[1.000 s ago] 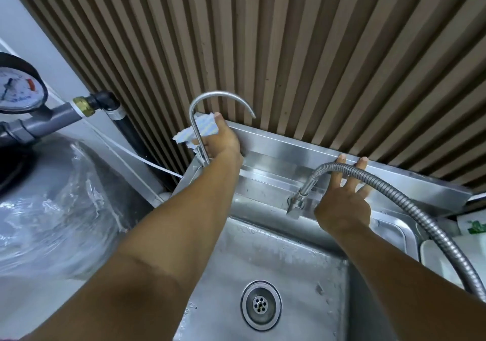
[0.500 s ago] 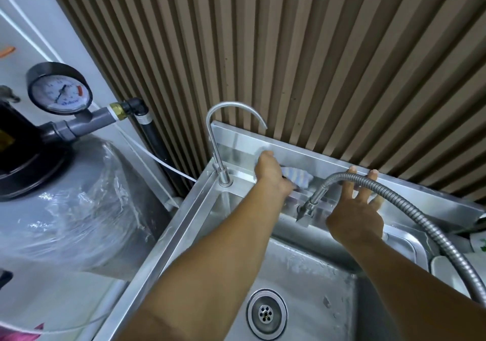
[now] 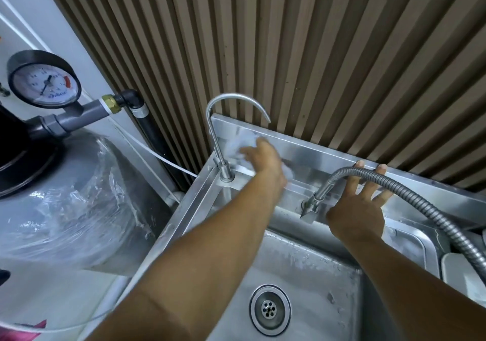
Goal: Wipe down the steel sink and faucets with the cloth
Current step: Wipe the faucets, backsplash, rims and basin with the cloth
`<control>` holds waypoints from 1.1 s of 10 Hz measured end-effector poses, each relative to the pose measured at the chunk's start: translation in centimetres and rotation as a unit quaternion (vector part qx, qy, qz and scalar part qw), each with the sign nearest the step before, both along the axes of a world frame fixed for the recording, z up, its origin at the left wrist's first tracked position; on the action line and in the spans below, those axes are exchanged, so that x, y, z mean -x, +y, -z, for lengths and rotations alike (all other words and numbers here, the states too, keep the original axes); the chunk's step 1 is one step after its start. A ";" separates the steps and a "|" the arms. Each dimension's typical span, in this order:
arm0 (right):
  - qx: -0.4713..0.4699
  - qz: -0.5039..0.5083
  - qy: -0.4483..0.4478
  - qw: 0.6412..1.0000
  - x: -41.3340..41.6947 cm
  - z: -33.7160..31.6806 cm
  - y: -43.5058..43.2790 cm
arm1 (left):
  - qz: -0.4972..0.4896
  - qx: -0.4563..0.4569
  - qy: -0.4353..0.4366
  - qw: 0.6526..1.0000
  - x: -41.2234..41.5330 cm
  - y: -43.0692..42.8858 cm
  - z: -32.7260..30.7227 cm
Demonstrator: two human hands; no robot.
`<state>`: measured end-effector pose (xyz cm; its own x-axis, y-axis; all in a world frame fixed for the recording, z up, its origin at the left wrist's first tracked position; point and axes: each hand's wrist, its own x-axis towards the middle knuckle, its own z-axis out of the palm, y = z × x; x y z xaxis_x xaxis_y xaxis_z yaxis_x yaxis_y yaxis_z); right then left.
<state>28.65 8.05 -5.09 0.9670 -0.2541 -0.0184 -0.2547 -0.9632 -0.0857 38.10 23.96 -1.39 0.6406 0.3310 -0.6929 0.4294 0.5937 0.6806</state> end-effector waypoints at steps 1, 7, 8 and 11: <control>0.009 0.000 -0.003 1.000 0.1 0.2 -0.1 | 0.062 0.184 -0.016 0.981 3.9 -4.3 -0.9; 0.029 0.002 -0.048 0.998 -0.2 2.0 -0.4 | 0.051 -0.174 -0.072 0.981 2.0 -1.6 0.4; 0.023 0.004 -0.046 0.999 -0.3 2.4 -0.5 | 0.136 -0.060 -0.081 0.986 5.4 -6.1 -0.2; 0.000 -0.006 -0.069 0.998 -0.3 2.9 -1.0 | -0.126 -0.145 -0.001 0.981 -4.9 5.8 -1.9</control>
